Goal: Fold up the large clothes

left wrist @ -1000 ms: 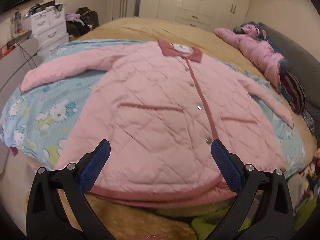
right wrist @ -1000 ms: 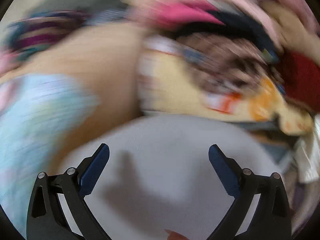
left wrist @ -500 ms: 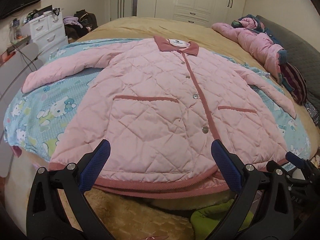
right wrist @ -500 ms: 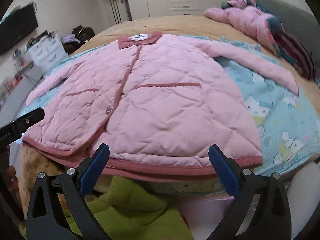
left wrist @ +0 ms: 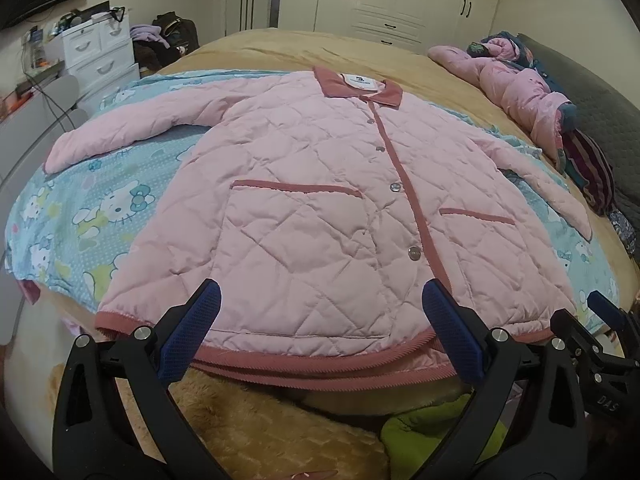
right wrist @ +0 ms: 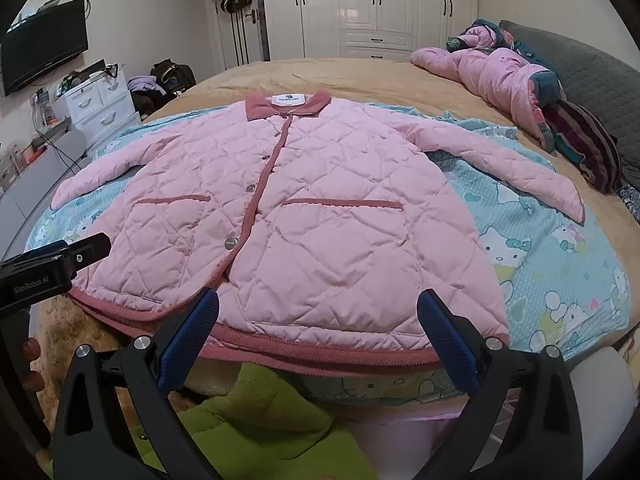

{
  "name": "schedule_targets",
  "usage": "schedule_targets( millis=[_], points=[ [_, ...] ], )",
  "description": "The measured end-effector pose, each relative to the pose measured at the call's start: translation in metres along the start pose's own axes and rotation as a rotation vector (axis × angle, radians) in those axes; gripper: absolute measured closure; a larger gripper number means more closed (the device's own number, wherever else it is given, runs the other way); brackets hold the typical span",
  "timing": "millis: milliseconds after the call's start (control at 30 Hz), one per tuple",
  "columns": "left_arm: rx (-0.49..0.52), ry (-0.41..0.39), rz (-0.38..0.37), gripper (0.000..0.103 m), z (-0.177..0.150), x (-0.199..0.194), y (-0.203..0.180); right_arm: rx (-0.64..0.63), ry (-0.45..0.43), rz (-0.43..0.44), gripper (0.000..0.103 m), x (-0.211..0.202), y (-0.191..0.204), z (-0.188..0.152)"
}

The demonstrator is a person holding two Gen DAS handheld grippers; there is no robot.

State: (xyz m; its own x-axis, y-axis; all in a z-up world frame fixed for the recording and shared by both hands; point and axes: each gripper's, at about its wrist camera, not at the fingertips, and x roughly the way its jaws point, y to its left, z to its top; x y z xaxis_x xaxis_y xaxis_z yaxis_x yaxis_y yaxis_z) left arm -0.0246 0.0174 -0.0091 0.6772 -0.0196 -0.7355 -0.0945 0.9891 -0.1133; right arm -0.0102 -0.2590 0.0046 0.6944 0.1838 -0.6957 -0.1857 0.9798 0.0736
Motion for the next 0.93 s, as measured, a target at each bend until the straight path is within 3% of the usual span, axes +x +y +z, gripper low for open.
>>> schedule_targets(
  millis=[267, 400, 933],
  points=[
    [0.007, 0.0, -0.001, 0.008, 0.0, 0.0004, 0.0009, 0.006, 0.006, -0.005, 0.004, 0.001, 0.0003, -0.0014],
    [0.012, 0.0, 0.046, 0.008, 0.0009, 0.0016, 0.0009, 0.007, 0.009, -0.004, 0.004, 0.0016, 0.0, -0.0017],
    [-0.001, -0.005, 0.038, 0.008, 0.0014, -0.0008, 0.0057, 0.0, 0.008, -0.008, 0.004, 0.0025, 0.0018, -0.0026]
  ],
)
